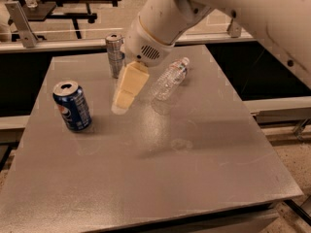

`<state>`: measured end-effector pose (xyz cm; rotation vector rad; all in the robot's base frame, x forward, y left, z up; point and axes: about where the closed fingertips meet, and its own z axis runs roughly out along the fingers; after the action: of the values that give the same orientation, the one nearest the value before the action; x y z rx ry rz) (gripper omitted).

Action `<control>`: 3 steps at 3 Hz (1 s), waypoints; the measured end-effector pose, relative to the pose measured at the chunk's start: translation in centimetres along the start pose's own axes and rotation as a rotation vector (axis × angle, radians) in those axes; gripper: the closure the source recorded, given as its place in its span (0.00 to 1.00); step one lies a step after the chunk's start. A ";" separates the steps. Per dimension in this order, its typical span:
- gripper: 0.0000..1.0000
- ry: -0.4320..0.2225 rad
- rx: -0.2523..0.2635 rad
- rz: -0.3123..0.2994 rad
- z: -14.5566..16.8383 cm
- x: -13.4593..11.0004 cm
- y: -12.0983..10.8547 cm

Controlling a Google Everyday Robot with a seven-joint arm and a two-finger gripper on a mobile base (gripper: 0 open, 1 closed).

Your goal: Pick pepsi can

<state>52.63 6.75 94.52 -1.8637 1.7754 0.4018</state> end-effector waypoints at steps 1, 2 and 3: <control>0.00 -0.004 -0.008 -0.010 2.5 -2.4 0.3; 0.00 0.006 -0.008 -0.008 5.2 -4.6 0.1; 0.00 0.005 -0.011 -0.002 7.5 -6.2 -0.4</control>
Offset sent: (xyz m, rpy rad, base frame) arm 0.0095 0.1058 -0.0296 -0.0183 0.0046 -0.0011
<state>53.48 16.10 91.96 -1.8754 1.7774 0.4068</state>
